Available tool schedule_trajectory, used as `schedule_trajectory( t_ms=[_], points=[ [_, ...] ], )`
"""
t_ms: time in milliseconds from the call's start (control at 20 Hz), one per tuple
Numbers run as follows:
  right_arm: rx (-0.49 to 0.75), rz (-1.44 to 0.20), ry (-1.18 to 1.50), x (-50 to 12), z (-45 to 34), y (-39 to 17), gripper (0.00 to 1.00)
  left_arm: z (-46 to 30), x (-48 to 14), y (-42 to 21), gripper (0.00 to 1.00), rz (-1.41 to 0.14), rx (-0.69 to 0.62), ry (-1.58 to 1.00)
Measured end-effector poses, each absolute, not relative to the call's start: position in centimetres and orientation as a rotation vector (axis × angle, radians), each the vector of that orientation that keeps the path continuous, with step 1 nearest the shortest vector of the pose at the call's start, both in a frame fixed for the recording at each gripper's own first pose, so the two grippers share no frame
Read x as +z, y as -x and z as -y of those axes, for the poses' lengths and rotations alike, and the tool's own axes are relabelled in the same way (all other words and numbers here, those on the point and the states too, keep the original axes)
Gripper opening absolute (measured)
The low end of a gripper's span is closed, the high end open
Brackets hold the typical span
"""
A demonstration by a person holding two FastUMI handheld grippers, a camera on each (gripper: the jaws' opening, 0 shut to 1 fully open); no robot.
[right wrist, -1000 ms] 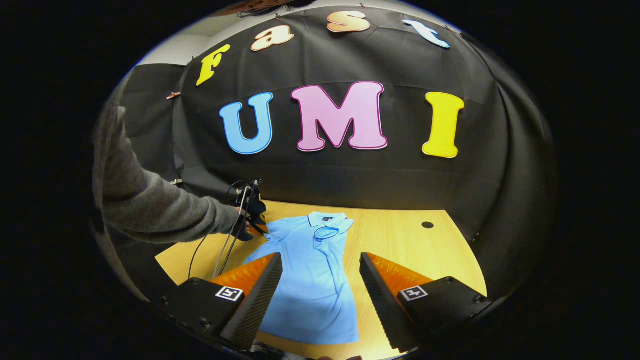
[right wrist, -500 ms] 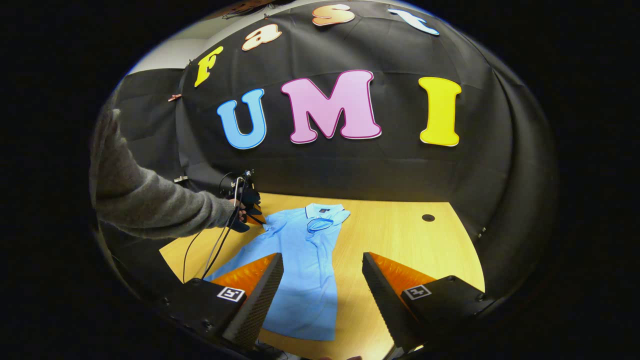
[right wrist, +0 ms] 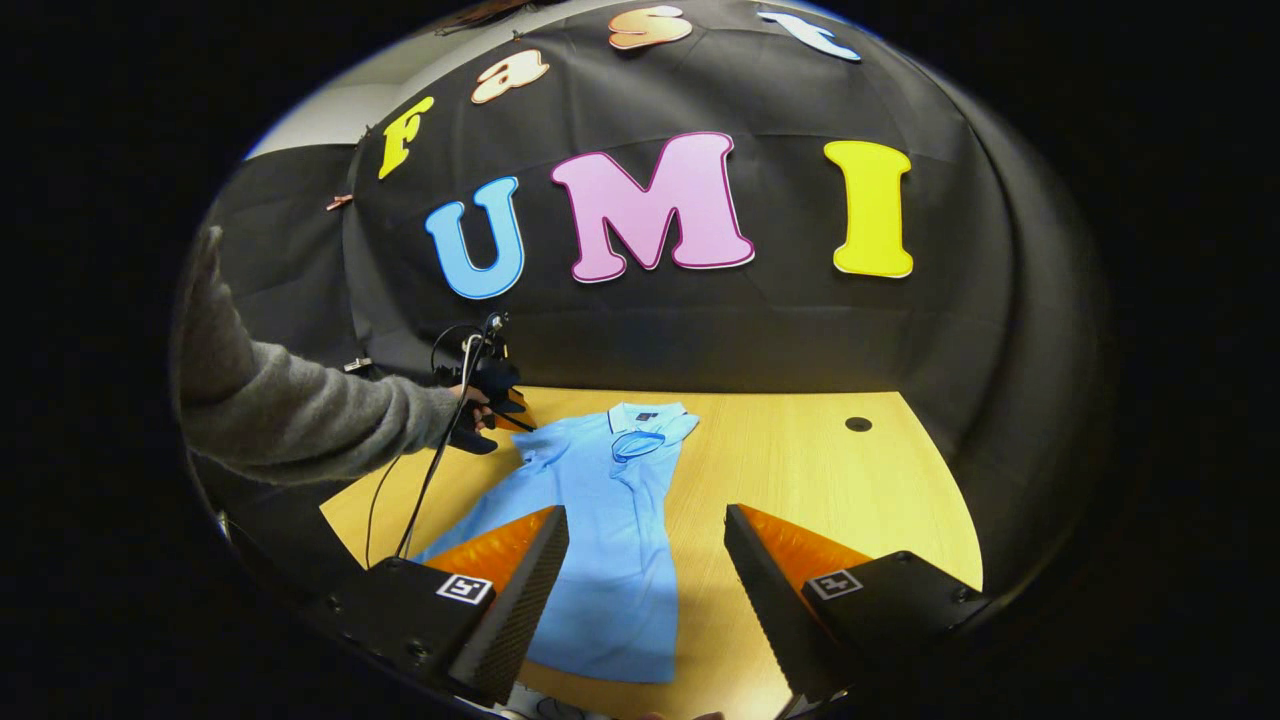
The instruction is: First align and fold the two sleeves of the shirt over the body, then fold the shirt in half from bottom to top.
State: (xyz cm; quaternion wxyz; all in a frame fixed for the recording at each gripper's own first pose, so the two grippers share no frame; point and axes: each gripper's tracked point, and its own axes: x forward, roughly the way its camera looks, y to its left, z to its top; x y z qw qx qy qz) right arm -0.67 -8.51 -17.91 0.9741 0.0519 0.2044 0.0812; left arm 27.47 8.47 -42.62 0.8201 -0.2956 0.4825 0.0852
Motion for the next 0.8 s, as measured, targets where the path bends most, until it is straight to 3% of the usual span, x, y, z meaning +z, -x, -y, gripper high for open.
schedule_trajectory(
  t_ms=[150,200,450,800],
  points=[
    [0.18,-0.427,-0.111,-18.8,8.0,1.0,0.98,-11.4,-44.1,-25.9,0.06,-1.075,0.297,0.629],
    [0.188,-0.436,-0.113,-19.1,7.9,0.9,0.98,-12.2,-43.8,-26.1,0.02,-1.059,0.321,0.632],
    [0.194,-0.436,-0.137,-19.4,8.4,0.4,0.98,-12.8,-45.0,-25.3,0.78,-1.125,0.373,0.599],
    [0.156,-0.47,-0.146,-20.8,10.0,0.8,0.98,-10.8,-46.9,-26.8,0.75,-1.157,0.351,0.624]
  ],
)
